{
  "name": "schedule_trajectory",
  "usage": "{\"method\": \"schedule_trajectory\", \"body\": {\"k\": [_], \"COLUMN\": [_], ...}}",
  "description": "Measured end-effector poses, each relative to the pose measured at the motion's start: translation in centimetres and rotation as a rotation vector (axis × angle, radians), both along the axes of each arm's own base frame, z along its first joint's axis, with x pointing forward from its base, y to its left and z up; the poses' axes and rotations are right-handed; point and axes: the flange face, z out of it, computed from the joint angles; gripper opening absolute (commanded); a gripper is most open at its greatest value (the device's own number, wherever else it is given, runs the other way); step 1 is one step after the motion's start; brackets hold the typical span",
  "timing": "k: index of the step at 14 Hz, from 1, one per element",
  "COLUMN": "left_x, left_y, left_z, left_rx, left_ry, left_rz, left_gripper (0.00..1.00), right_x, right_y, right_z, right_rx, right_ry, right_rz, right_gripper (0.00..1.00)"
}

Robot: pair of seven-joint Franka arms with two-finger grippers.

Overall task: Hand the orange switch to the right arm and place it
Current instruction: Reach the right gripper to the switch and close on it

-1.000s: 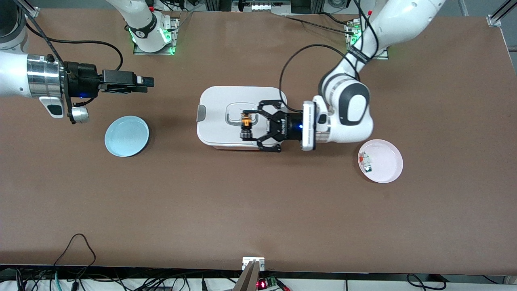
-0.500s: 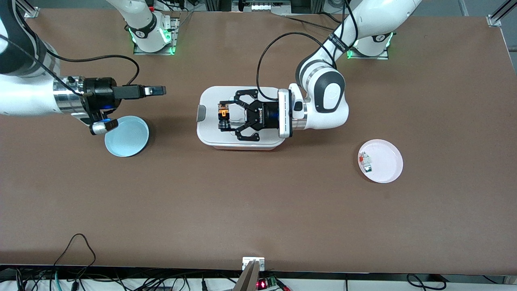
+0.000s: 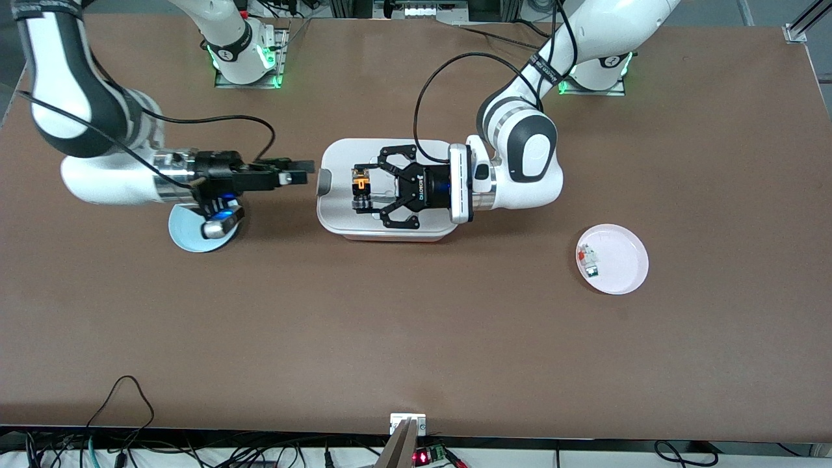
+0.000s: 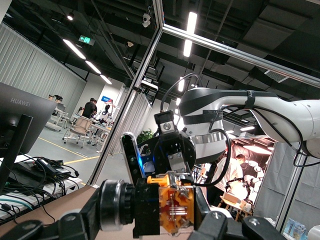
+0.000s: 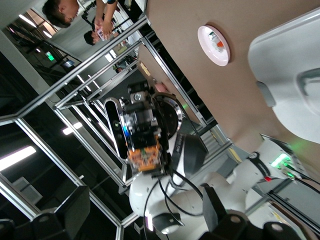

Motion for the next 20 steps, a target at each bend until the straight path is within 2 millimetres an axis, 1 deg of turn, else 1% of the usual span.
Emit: {"method": "schedule_trajectory", "body": {"k": [2, 3, 7, 10, 12, 14, 16, 19, 20], "left_x": [0.0, 0.0, 0.0, 0.0, 0.0, 0.0, 0.0, 0.2, 0.2], "left_y": [0.0, 0.0, 0.0, 0.0, 0.0, 0.0, 0.0, 0.1, 0.1], "left_z": [0.0, 0.0, 0.0, 0.0, 0.0, 0.0, 0.0, 0.2, 0.2], "left_rx": [0.0, 0.0, 0.0, 0.001, 0.001, 0.001, 0.001, -0.001, -0.002], "left_ry": [-0.001, -0.001, -0.001, -0.001, -0.001, -0.002, -0.002, -0.004, -0.004], "left_rz": [0.0, 0.0, 0.0, 0.001, 0.001, 0.001, 0.001, 0.004, 0.005], "left_gripper": [0.33, 0.33, 0.33, 0.33, 0.33, 0.33, 0.33, 0.33, 0.33], "right_x": [-0.3, -0.4, -0.3, 0.4, 0.8, 0.9, 1.0, 1.0, 1.0], "right_y": [2.5, 3.2, 5.6, 6.9, 7.3, 7.6, 7.7, 7.7, 7.7], "right_z": [-0.4, -0.4, -0.4, -0.8, -1.2, -1.2, -1.2, -1.3, -1.3], "right_rx": [0.02, 0.028, 0.041, 0.029, 0.024, 0.022, 0.022, 0.021, 0.019], "right_ry": [0.014, 0.019, 0.026, 0.021, 0.019, 0.017, 0.015, 0.016, 0.015], "right_rz": [-0.017, -0.028, -0.077, -0.088, -0.091, -0.09, -0.09, -0.091, -0.09], "right_gripper": [1.0, 1.0, 1.0, 0.99, 0.87, 0.72, 0.55, 0.23, 0.18]}}
